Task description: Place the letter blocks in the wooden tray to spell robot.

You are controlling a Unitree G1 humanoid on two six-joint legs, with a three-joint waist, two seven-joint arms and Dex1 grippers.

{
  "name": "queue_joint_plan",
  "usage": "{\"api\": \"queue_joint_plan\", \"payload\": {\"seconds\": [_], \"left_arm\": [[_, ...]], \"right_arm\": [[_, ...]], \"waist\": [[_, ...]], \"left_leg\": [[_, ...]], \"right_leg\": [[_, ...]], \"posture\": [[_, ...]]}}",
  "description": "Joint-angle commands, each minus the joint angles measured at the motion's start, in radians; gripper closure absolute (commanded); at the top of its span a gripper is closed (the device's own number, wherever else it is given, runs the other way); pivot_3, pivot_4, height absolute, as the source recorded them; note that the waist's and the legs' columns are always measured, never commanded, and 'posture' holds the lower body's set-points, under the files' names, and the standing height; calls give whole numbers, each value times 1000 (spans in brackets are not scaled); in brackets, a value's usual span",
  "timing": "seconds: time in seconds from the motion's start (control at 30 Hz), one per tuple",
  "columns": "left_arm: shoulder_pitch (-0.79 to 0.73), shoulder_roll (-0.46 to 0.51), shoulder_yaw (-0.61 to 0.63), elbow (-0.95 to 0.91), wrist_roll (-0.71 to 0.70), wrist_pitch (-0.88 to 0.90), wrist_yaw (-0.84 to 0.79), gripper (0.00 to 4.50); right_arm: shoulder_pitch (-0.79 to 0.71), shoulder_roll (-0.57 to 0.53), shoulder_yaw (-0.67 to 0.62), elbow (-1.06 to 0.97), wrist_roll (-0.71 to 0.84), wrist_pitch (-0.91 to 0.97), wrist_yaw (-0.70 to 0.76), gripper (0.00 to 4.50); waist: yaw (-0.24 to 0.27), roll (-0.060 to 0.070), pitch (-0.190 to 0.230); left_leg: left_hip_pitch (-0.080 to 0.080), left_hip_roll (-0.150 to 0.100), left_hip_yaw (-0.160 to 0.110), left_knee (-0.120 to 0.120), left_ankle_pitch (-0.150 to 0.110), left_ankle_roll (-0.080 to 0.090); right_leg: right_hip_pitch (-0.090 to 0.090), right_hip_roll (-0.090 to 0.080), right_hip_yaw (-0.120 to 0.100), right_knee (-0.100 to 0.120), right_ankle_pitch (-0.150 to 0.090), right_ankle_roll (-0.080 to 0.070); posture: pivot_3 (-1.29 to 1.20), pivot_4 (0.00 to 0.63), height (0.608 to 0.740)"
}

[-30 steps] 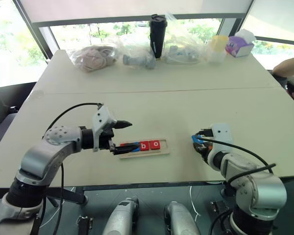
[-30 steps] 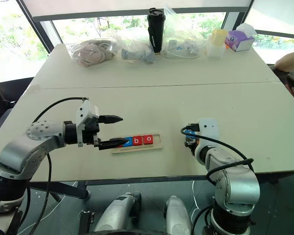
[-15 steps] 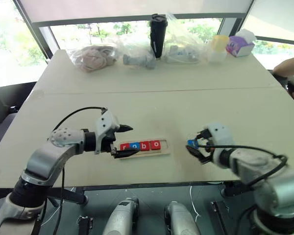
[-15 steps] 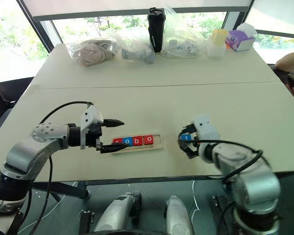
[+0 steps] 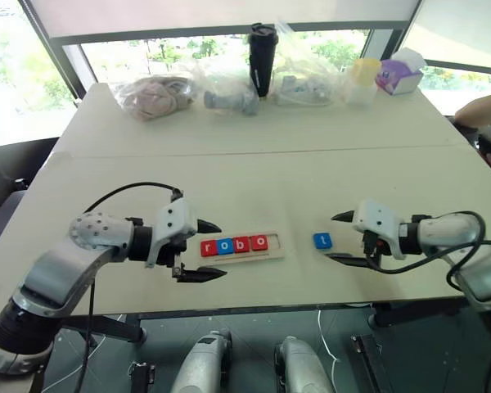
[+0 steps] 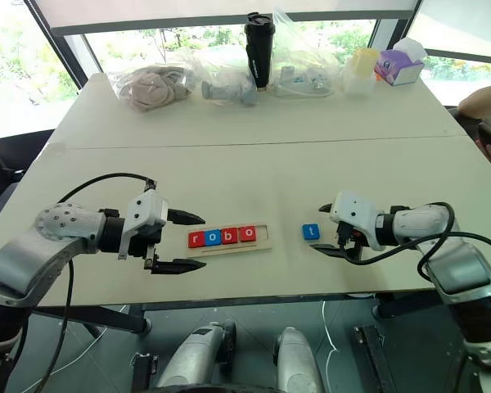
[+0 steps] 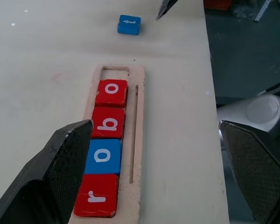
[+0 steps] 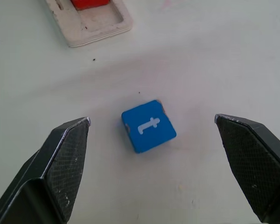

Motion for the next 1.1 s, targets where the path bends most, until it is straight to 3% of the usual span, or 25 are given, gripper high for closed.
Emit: {"api": "queue_joint_plan", "payload": {"seconds": [0.03,0.3,0.4,0.5,0.53,0.57,0.9,1.1], "left_arm": [[-12,9,25,-55,-11,2,10,0],[21,12,33,-79,-12,20,44,0],[32,12,39,-86,-17,29,54,0],[40,15,46,-82,-20,32,61,0],[42,16,48,-78,-20,30,60,0],[44,17,50,-75,-19,29,60,0],[71,53,95,-53,-21,27,53,0],[70,52,87,-53,-19,29,53,0]], "right_arm": [[-49,28,27,132,-42,-133,43,54],[-109,59,37,299,-40,-187,128,54],[-126,72,34,330,-23,-165,163,959],[-149,87,43,358,-14,-139,200,2450],[-157,92,45,360,-14,-129,205,3129],[-165,97,46,360,-16,-121,206,3406],[-259,180,71,92,52,93,197,3402],[-322,238,179,142,-31,44,213,3402]], "waist": [[1,0,0],[1,0,0],[1,0,0],[0,0,0],[0,0,0],[0,0,0],[-2,1,0],[5,0,0]], "left_leg": [[0,0,0,0,0,0],[1,0,0,1,0,0],[1,0,0,1,0,0],[1,0,0,1,0,0],[1,0,0,1,0,-1],[1,0,0,1,0,0],[1,0,0,0,-1,-1],[1,-1,0,0,-1,-1]], "right_leg": [[0,0,0,0,0,0],[0,0,0,3,0,0],[0,0,0,3,0,0],[0,0,0,3,0,0],[0,0,0,3,0,0],[0,0,0,3,0,0],[-3,0,1,5,0,0],[-3,0,1,3,0,0]], "posture": [[0,150,740],[0,150,740],[0,150,740],[0,150,740],[0,150,740],[0,150,740],[0,150,740],[0,150,740]]}}
